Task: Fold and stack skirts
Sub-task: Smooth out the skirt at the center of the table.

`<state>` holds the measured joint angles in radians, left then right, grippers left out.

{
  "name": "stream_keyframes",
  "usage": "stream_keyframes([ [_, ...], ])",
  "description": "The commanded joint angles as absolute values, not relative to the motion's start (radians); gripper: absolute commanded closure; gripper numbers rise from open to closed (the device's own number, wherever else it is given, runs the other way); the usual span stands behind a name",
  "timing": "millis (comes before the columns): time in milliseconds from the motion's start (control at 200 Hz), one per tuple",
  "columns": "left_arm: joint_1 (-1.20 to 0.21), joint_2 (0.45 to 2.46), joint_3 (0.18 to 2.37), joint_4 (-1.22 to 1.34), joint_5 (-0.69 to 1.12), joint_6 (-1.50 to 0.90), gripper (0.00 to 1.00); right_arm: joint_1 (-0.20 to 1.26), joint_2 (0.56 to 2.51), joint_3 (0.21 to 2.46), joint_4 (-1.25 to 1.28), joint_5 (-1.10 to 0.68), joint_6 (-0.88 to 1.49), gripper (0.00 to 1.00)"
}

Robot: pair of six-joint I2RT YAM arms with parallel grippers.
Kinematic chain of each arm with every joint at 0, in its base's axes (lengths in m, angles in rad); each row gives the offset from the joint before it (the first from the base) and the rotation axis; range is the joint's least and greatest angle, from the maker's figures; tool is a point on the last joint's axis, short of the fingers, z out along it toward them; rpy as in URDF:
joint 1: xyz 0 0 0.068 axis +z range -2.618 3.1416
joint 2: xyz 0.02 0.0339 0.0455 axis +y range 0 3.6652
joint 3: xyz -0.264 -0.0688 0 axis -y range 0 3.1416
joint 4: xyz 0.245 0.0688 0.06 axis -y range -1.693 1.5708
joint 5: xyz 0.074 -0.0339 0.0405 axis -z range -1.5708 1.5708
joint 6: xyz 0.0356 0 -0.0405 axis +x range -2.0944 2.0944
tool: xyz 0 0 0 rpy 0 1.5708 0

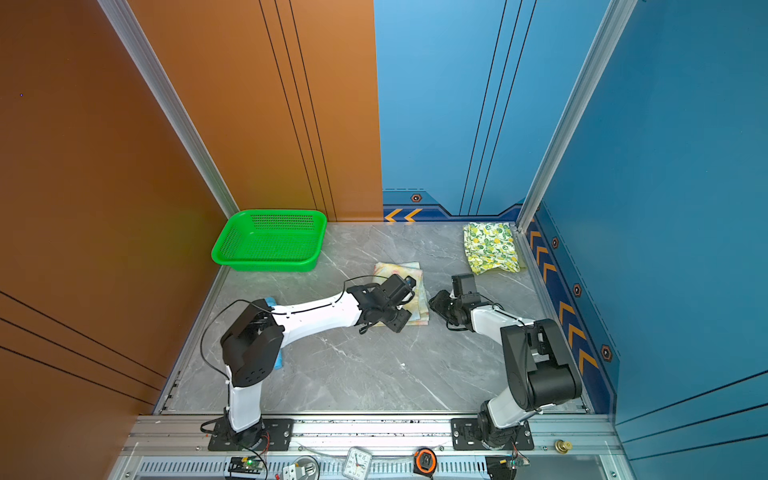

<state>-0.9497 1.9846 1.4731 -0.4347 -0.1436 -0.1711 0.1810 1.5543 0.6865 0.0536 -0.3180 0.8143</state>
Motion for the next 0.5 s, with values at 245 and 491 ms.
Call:
stream_keyframes([
  [245, -0.976, 2.097, 1.577, -0.449, -0.199, -0.075, 0.36, 0.176, 1.59, 0.651, 0.171, -0.373, 0.882, 0.61],
  [491, -0.967, 2.124, 1.592, -0.43, -0.204, -0.093, 0.6, 0.189, 1.639, 0.635, 0.248, -0.384, 0.922, 0.7],
])
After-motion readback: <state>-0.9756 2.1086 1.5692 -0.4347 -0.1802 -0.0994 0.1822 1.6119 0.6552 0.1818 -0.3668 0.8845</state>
